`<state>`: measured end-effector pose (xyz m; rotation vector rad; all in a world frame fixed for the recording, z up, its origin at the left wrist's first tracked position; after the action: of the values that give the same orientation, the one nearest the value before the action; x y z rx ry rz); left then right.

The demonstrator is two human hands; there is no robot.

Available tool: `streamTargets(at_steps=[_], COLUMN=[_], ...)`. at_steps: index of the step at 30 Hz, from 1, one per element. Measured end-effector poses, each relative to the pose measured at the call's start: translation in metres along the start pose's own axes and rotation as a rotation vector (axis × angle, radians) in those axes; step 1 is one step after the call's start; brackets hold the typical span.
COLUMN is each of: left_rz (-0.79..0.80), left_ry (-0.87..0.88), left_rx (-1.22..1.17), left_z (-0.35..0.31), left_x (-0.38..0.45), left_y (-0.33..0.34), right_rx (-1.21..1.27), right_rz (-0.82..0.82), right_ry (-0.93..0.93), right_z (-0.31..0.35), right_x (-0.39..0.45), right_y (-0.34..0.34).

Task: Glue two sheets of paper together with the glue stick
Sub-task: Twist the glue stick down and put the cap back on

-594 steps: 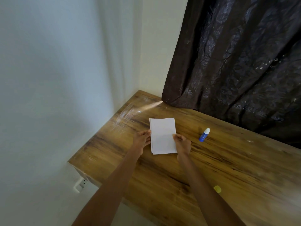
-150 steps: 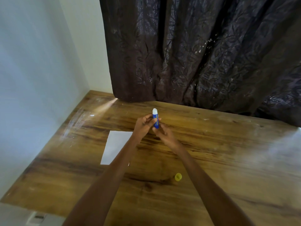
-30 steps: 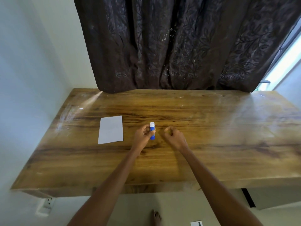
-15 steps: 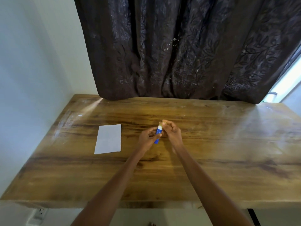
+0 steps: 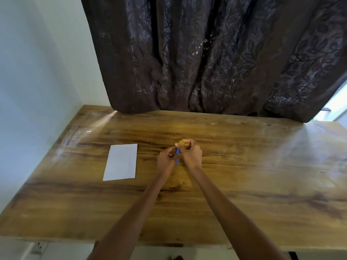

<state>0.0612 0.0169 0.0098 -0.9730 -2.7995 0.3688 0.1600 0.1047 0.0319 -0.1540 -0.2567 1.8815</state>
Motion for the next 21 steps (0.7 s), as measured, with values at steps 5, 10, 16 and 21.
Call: streamTargets(at_steps=[5,10,16,21], left_rz=[-0.074,-0.121,-0.077,-0.060], left_ry=[0.028,0.007,0.026,0.022], left_rx=[0.055,0.072,0.064,0.054], left_z=[0.001,0.015,0.014,0.019], left_x=[0.004,0.009,0.026,0.030], left_y=[-0.001,-0.005,-0.009,-0.012], right_rx=[-0.054,-0.051,-0.136,-0.134], right_rz=[-0.128,-0.048,0.096,0.107], right_ry=[-0.030,-0.069,-0.149,-0.160], right_z=[0.002,-0.004,-0.017,-0.015], right_x=[-0.001,0.002,0.003,0.007], right_y=[0.004,0.018,0.030,0.038])
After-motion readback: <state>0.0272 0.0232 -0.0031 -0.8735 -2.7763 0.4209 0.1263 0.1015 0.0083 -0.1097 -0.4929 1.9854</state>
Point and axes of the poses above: each hand's wrist, its own x-axis towards the middle knuckle, its own y-axis out of the palm, z = x × y, the point moved 9 cm from there along x, towards the middle knuckle, and after that the axes turned 6 degrees about -z, right-handed, at the moved point
